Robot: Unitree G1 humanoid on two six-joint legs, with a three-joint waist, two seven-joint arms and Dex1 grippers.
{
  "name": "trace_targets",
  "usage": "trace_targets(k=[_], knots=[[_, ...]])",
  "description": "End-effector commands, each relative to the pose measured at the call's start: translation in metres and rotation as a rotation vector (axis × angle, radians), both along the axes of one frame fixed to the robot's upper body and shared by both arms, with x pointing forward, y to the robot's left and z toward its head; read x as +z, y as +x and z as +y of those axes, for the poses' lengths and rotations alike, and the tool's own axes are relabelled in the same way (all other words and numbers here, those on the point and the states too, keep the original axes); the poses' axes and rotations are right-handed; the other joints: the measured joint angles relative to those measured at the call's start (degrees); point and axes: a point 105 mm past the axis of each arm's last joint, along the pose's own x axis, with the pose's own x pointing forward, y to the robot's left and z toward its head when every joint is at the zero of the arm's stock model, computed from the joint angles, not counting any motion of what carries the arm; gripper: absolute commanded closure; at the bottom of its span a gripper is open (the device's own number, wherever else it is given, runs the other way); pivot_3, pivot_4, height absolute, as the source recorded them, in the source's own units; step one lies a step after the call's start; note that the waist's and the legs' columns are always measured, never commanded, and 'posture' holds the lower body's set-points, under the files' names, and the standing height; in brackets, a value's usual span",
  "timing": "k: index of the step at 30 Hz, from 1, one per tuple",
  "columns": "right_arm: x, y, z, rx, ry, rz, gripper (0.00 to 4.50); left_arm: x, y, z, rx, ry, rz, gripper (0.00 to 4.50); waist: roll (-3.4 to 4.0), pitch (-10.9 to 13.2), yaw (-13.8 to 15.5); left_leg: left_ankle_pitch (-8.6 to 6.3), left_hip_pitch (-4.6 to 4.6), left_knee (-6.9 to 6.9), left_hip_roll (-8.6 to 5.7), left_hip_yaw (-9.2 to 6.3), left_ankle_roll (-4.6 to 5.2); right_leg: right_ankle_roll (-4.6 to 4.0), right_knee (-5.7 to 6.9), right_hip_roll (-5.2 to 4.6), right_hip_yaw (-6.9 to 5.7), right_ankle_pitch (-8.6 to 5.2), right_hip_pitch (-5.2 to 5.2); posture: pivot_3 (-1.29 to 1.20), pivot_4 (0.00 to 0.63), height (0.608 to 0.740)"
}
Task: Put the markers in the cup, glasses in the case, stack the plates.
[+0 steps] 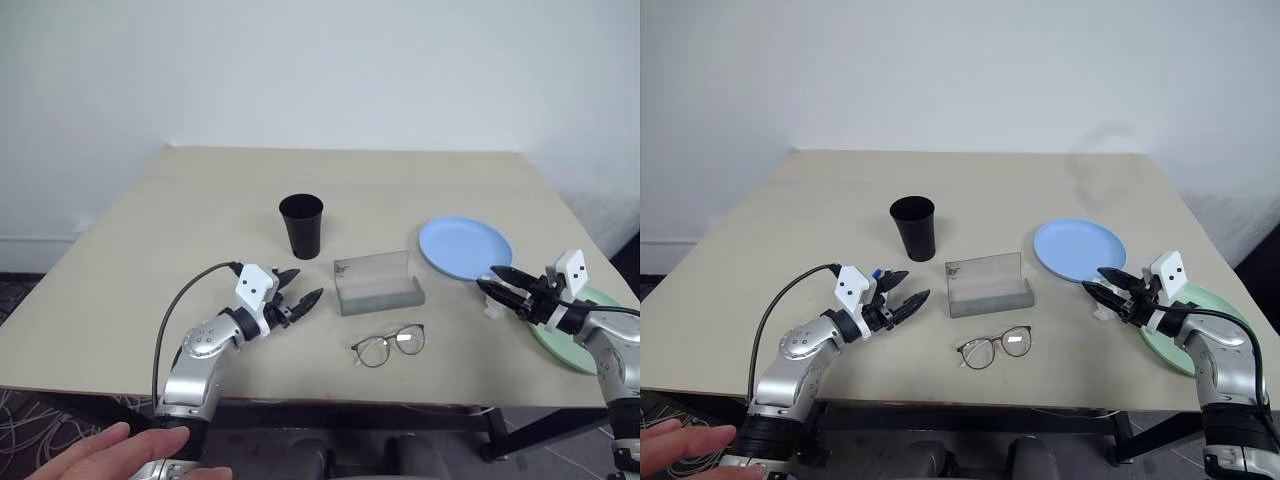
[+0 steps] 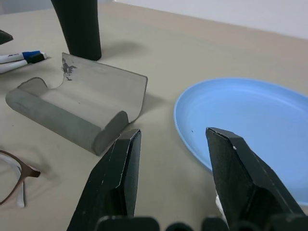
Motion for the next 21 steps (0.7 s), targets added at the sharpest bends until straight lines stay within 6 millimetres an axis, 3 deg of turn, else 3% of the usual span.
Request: trace_targets(k=[1,14,21], knots=[[0.018,-0.001,-0.003,-0.017,0.009,-0.076,2.18,0.017,0.000,-0.003,-0.032,-0.007,-0.057,1.15,0.00,0.0,0.0,-0.01,0.00,0.00,0.00,0.00,-0.01,-0.01,0.00,0.00,0.00,-0.01,0.00,0.00,0.000,0.740],[0.021,-0.022,0.000,-0.047,0.002,-0.044,2.18,0.014,0.004,-0.015,-0.032,-0.064,-0.054,1.15,0.02,0.0,0.0,-0.02,0.00,-0.01,0.01,0.03,-0.02,-0.02,-0.02,-0.01,0.00,-0.02,0.01,0.00,0.000,0.740],[0.029,-0.022,-0.004,-0.085,-0.013,-0.040,2.18,0.012,0.002,-0.023,-0.063,-0.070,-0.047,1.15,0.11,0.0,0.0,-0.02,-0.01,-0.01,0.02,0.05,-0.03,-0.03,-0.02,-0.02,0.00,-0.02,0.00,0.00,0.000,0.740]])
